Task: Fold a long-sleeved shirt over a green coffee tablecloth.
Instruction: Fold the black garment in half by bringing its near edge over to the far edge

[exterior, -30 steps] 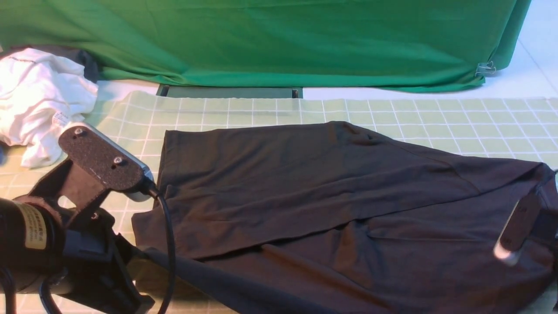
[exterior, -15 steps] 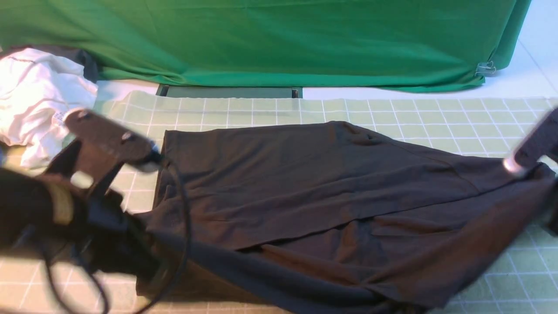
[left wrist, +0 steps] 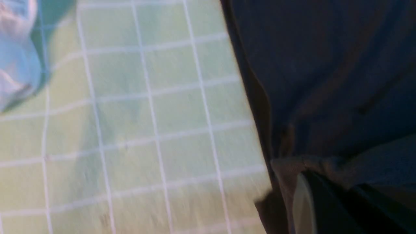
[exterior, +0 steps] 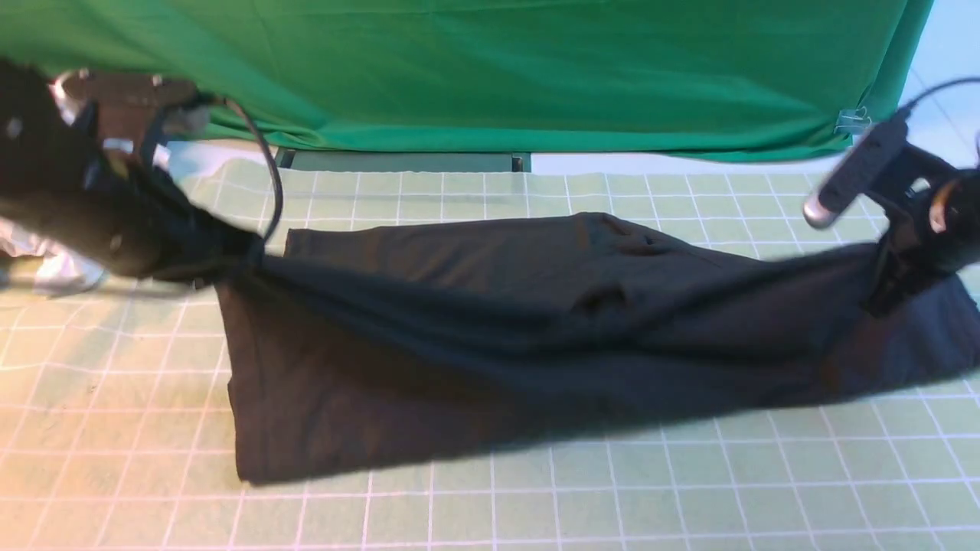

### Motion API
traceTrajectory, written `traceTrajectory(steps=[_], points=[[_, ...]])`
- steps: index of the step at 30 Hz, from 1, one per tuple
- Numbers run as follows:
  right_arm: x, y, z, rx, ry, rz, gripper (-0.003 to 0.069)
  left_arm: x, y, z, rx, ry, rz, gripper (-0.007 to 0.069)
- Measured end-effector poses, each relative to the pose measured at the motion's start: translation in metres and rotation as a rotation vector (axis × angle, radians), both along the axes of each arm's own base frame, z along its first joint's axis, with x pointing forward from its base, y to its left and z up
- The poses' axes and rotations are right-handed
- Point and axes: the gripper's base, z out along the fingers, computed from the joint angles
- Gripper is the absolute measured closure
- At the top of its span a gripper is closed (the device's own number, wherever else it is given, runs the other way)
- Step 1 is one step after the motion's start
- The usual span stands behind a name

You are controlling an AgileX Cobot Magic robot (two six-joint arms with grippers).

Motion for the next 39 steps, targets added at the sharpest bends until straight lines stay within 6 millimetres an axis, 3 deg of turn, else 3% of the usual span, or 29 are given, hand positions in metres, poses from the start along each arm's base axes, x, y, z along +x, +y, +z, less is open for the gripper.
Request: traceTrajectory(steps=[7,18,23,27,29,30,32,35,39], points=[[0.038,0.004,-0.015,0.001,0.002,-0.001,0.0636,0.061,0.016,-0.007,0.009,-0.033,0.05,0.0646],[0.068,0.002,-0.028,0.071,-0.022,-0.08,0.0634,0.115,0.017,-0.029,0.0,-0.085,0.066,0.0644],[0.076,-0.001,-0.022,0.141,-0.057,-0.157,0.055,0.125,0.017,-0.036,-0.01,-0.126,0.09,0.0603],[0.08,-0.002,-0.01,0.189,-0.059,-0.232,0.0396,0.126,0.018,-0.035,-0.007,-0.131,0.095,0.0487],[0.08,-0.002,-0.003,0.239,-0.034,-0.291,0.0372,0.125,0.019,-0.034,-0.005,-0.11,0.096,0.0422],[0.081,-0.001,0.002,0.262,-0.027,-0.307,0.038,0.124,0.019,-0.032,-0.012,-0.102,0.099,0.0395],[0.079,0.008,0.012,0.369,0.069,-0.313,0.0496,0.12,0.018,-0.025,-0.017,-0.071,0.096,0.0337],[0.074,0.031,0.022,0.515,0.187,-0.183,0.0616,0.111,0.016,-0.01,-0.027,-0.063,0.074,0.0316],[0.067,0.084,0.031,0.647,0.238,0.05,0.0646,0.095,0.008,0.019,-0.079,-0.087,0.039,0.0363]])
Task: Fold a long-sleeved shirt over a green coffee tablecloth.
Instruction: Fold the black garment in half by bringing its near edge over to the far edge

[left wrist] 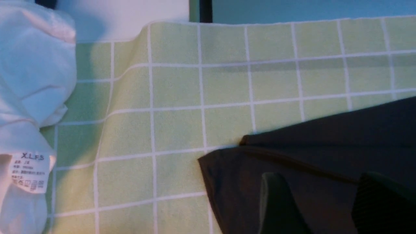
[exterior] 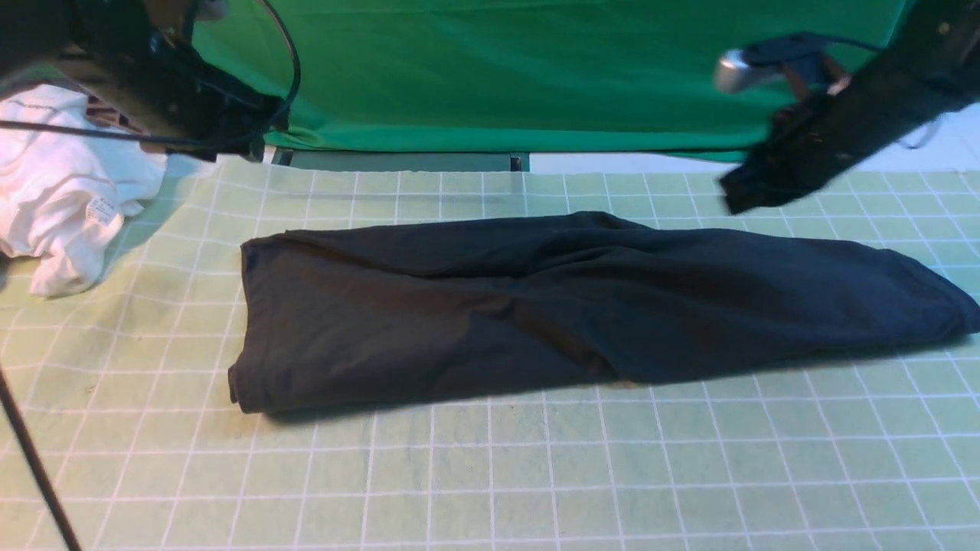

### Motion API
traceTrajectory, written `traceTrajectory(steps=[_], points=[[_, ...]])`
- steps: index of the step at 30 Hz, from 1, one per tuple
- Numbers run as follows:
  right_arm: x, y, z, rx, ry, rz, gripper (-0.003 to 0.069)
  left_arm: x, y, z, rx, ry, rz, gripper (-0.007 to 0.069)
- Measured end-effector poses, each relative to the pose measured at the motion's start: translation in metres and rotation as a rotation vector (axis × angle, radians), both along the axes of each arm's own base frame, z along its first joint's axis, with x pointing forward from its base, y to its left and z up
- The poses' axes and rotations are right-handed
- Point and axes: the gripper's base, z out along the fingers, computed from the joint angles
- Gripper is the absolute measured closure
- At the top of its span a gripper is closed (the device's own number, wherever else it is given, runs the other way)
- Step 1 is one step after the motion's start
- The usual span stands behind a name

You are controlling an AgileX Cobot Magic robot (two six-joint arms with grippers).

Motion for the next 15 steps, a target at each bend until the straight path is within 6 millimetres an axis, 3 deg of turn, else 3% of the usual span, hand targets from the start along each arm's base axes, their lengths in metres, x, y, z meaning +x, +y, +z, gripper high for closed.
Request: traceTrajectory(steps=[3,6,7,10,15], points=[[-0.004,0.036,-0.007,-0.017,-0.037,0.111,0.0646,-0.008,-0.011,0.01,-0.02,0.007,-0.052,0.0416],[-0.008,0.075,-0.031,-0.055,-0.04,0.224,0.0648,-0.015,-0.027,0.009,-0.033,0.058,-0.127,0.0479],[-0.008,0.077,-0.033,-0.058,-0.042,0.23,0.0648,-0.015,-0.028,0.008,-0.033,0.06,-0.132,0.0485],[-0.003,0.103,-0.062,-0.091,-0.046,0.306,0.0648,-0.018,-0.044,0.003,-0.036,0.072,-0.178,0.0522],[0.018,0.118,-0.08,-0.103,-0.103,0.311,0.0648,-0.019,-0.048,-0.006,-0.044,0.075,-0.181,0.0528]])
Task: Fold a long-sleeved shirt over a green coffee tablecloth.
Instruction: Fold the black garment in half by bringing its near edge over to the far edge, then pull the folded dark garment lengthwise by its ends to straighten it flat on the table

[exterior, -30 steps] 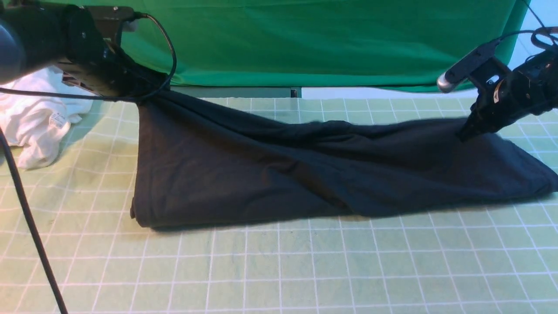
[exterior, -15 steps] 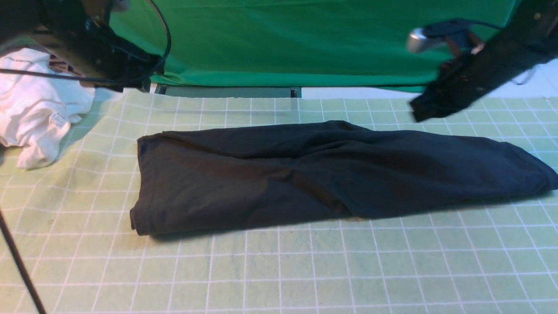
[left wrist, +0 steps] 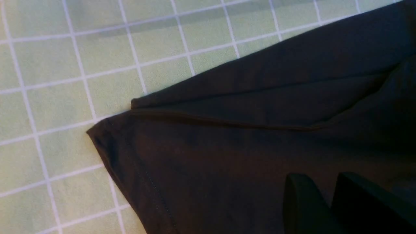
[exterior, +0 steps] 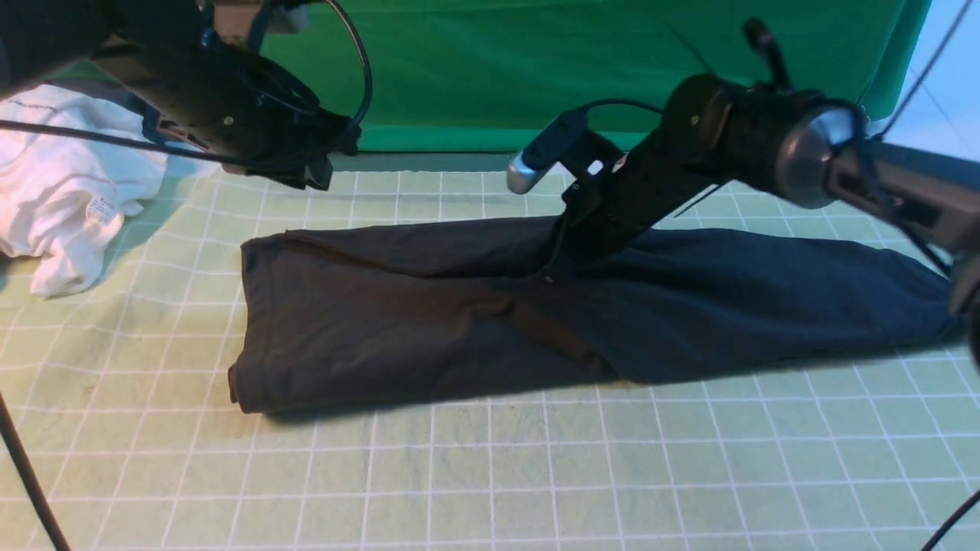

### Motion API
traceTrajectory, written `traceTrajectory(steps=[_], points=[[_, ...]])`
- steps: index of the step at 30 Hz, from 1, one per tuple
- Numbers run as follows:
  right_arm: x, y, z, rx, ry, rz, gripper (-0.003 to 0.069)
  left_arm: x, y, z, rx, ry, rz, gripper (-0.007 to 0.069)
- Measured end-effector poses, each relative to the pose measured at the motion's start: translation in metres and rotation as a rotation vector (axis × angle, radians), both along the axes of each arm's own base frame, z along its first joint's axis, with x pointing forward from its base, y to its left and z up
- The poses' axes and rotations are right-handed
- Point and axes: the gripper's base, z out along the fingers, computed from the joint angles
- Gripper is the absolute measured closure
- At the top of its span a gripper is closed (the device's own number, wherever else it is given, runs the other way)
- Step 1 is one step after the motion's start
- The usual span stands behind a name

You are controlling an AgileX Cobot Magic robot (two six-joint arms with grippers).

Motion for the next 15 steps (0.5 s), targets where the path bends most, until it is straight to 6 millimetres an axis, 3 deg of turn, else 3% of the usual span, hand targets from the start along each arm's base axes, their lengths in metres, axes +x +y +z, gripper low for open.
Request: traceTrajectory(steps=[4,6,11,15], points=[[0.024,-0.003,-0.008,-0.013,-0.106,-0.065,0.0647,-0.001,0.0,-0.006,0.003,0.014,0.0,0.0528],[0.043,-0.017,-0.006,0.061,-0.129,-0.225,0.0639,-0.003,0.0,-0.01,0.01,0.026,-0.008,0.0528],[0.066,-0.056,0.032,0.18,-0.16,-0.41,0.0587,-0.001,0.0,-0.012,0.008,0.01,-0.005,0.0527],[0.056,-0.061,0.06,0.141,-0.079,-0.342,0.0561,0.004,-0.002,-0.018,-0.025,0.015,0.008,0.0526]])
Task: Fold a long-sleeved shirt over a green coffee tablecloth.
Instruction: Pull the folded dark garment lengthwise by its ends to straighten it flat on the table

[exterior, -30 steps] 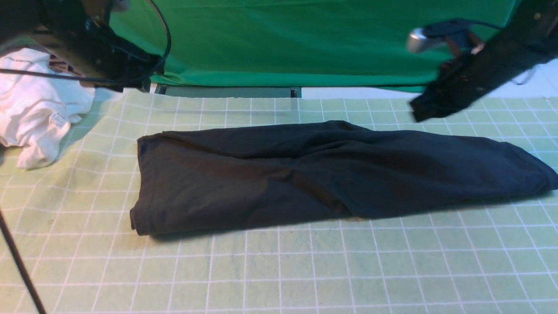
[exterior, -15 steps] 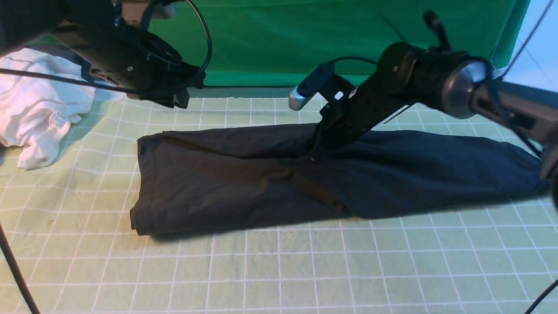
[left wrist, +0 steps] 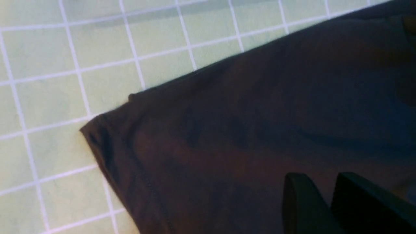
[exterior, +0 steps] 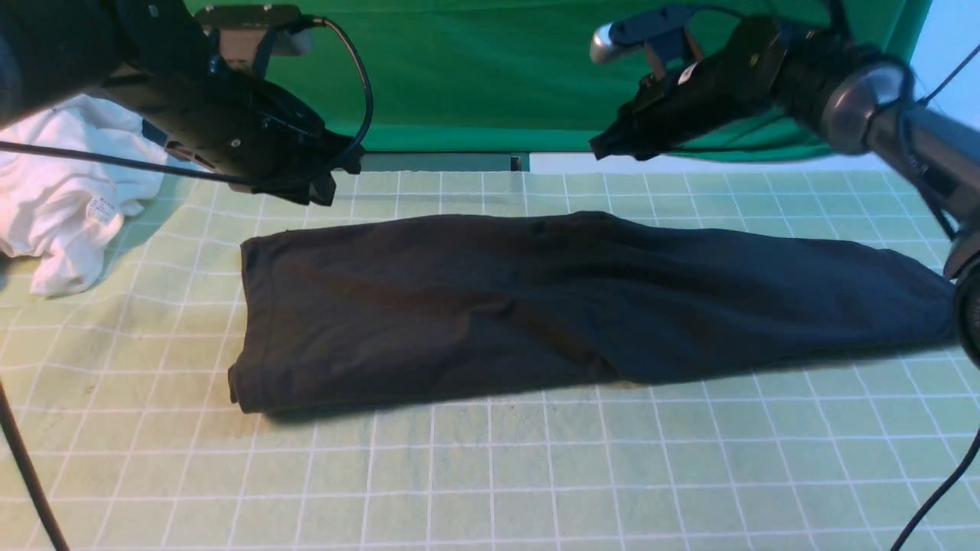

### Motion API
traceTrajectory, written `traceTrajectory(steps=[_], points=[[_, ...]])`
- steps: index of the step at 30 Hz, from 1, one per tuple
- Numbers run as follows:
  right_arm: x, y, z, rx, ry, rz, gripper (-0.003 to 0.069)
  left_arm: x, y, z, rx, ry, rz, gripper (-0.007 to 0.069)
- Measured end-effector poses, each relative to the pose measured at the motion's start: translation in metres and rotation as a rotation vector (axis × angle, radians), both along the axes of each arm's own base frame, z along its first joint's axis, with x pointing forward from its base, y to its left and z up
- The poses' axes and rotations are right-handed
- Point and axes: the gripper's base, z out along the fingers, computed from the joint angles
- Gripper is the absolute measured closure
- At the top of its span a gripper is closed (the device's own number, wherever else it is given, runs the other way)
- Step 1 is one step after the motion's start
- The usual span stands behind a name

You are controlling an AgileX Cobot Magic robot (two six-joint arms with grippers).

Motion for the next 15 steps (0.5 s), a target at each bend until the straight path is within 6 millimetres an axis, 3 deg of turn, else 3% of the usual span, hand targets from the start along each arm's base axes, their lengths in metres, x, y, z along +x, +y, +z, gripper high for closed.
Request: traceTrajectory(steps=[3,8,13,15], points=[[-0.011,-0.002,0.014,-0.052,0.055,0.054,0.0557,-0.001,-0.004,-0.01,-0.036,0.069,-0.016,0.0526],[-0.025,-0.014,0.015,-0.117,0.221,0.068,0.0562,-0.016,-0.02,-0.029,-0.054,0.235,-0.121,0.0526],[-0.036,-0.018,-0.018,-0.121,0.392,0.076,0.0598,-0.038,-0.042,-0.061,-0.043,0.328,-0.183,0.0524],[-0.043,-0.019,-0.043,-0.129,0.467,0.074,0.0608,-0.053,-0.048,-0.083,-0.023,0.383,-0.206,0.0524]])
